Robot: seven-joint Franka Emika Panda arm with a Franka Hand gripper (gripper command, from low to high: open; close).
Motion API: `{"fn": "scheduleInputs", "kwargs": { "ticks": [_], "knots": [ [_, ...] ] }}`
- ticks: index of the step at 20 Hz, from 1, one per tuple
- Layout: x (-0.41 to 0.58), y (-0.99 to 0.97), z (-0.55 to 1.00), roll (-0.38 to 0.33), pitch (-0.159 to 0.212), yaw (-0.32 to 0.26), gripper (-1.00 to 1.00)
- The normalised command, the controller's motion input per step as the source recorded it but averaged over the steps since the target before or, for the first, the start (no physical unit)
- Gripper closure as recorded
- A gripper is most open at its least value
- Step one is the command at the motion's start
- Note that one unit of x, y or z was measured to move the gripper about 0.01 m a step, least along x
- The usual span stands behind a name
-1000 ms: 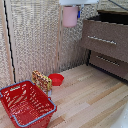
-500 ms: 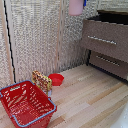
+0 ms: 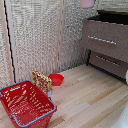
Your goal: Compassionately, move the pinch receptors towards pink recepticle. Embrace the recepticle delicately and rise accordingly. Progress forward guided by applied tension and move towards the highest section of the storage unit. Place the recepticle delicately and shut the storage unit.
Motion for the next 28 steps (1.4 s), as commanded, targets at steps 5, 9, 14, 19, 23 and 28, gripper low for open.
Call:
{"fn": "scheduleInputs", "kwargs": {
  "ticks": [5, 9, 14, 19, 23, 28],
  "knots": [
    [0.0, -0.97, 0.23, -0.001, 0.112, -0.013, 1.0],
    [0.0, -0.93, 0.01, 0.0, 0.147, -0.001, 1.0],
    [-0.037, -0.44, -0.24, -0.013, 0.082, -0.002, 1.0],
    [-0.076, -0.03, -0.25, -0.02, 0.043, 0.004, -1.0],
    [0.024, 0.1, -0.14, -0.025, 0.027, 0.019, -1.0],
    [0.002, 0.28, 0.09, 0.021, -0.069, 0.116, -1.0]
  ]
}}
